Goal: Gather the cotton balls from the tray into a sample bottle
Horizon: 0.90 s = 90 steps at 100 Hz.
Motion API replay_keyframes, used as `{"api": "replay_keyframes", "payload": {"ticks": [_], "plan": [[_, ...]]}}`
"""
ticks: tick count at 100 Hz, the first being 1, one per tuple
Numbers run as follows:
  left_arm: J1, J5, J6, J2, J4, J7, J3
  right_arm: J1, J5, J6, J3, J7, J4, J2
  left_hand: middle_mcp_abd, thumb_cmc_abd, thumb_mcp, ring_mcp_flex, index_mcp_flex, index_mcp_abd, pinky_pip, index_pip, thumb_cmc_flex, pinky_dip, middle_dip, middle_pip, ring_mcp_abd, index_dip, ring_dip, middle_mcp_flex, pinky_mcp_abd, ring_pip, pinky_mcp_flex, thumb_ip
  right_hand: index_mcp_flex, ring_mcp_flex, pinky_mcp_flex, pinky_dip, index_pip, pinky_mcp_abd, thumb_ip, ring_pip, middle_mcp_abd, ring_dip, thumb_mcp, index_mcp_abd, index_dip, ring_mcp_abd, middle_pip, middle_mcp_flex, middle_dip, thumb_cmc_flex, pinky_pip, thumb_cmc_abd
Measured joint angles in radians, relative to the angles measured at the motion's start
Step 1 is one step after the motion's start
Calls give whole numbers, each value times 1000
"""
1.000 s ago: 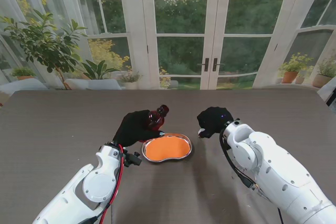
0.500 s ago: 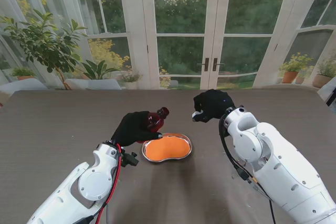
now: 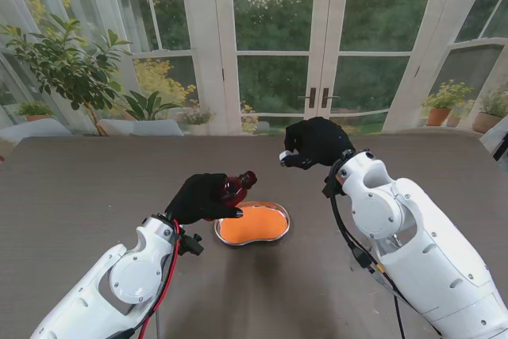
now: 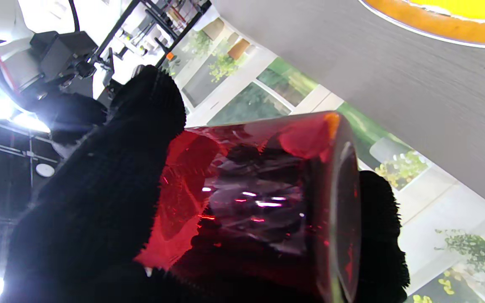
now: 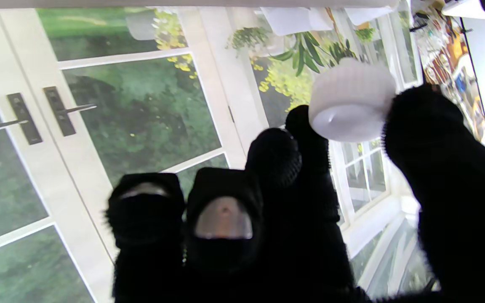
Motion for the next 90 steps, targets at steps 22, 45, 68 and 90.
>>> {"api": "replay_keyframes", "payload": {"ticks": [22,45,68,90], "plan": [[3,12,-3,11,-8,-34,-10,-25,43,-26,15,0,-44,-4,0,0,0,0,0,0,0,0,0,0,0,0,0,0,0,0,0,0,0,0,0,0,-1,0,0,0,0,0,0,0,-15,0,1,1,0,0,0,8,6,0],[1,22,-15,18,-8,-49,-13,-48,72,-60,14,4,-68,-4,0,0,0,0,0,0,0,0,0,0,0,0,0,1,0,0,0,0,0,0,0,0,-4,0,0,0,0,0,2,0,-15,2,9,2,0,0,0,8,6,4],[-10,22,-21,20,-6,-59,-11,-63,78,-86,-9,7,-81,-4,0,0,0,0,0,0,0,0,0,0,0,0,0,1,0,0,0,0,0,0,0,0,-5,0,0,0,0,0,3,0,-16,4,10,3,0,0,0,8,6,9],[-13,22,-21,21,-6,-67,-11,-77,78,-101,-18,11,-103,-4,0,0,0,0,0,0,0,-1,0,0,0,0,0,1,0,0,0,0,0,0,0,0,-5,0,0,0,0,0,4,0,-16,5,10,3,0,0,0,8,6,10]]}}
